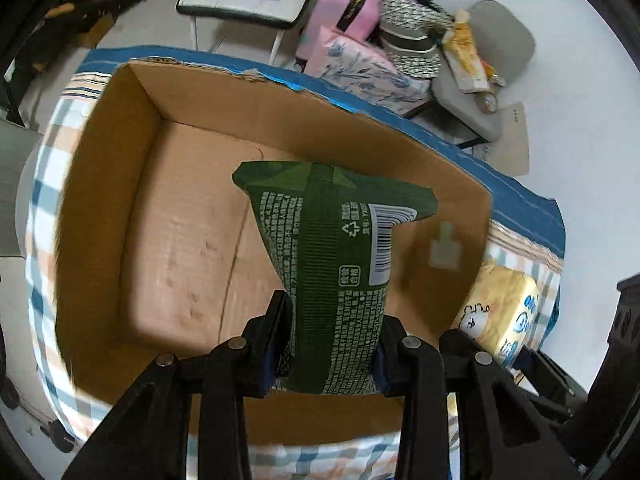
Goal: Organize soft objects
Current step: 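Carry both held items over the box and lower them inside, then open both tools to release the items and withdraw from the box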
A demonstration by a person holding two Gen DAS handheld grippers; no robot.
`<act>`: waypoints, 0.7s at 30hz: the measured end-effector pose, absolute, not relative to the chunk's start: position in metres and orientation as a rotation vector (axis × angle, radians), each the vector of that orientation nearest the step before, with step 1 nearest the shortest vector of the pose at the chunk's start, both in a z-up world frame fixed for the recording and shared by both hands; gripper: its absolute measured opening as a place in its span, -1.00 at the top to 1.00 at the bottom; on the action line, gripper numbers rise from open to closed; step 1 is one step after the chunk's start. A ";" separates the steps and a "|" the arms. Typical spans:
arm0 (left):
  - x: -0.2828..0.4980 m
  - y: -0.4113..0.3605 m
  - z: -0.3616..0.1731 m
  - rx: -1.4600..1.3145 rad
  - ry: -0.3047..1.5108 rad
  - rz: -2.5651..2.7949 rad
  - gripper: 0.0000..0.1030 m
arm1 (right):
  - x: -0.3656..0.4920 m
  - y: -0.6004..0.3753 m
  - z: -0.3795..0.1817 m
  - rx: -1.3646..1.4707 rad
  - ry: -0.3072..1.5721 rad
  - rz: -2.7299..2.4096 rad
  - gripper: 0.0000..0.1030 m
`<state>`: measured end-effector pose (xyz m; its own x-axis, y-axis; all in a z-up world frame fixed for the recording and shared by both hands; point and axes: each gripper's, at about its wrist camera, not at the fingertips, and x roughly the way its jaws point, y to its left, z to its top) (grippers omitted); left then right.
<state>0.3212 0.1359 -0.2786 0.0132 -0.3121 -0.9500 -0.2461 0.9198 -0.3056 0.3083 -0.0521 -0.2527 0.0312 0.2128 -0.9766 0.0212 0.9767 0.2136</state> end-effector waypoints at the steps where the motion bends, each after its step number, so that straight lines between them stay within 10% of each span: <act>1: 0.329 0.138 -0.287 -0.449 1.588 -0.058 0.36 | 0.314 -0.049 -0.259 0.171 1.543 0.142 -0.34; 14: 0.373 0.121 -0.339 -0.293 1.642 -0.155 0.34 | 0.367 -0.028 -0.326 0.057 1.577 0.058 -0.38; 21: 0.375 0.125 -0.332 -0.264 1.605 -0.145 -0.06 | 0.369 -0.027 -0.323 0.030 1.556 0.039 -0.53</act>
<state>0.3746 0.1249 -0.3324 -0.0342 -0.2577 -0.9656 -0.0803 0.9638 -0.2544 0.3693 -0.0270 -0.3226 0.0142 0.0437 -0.9989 -0.0057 0.9990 0.0436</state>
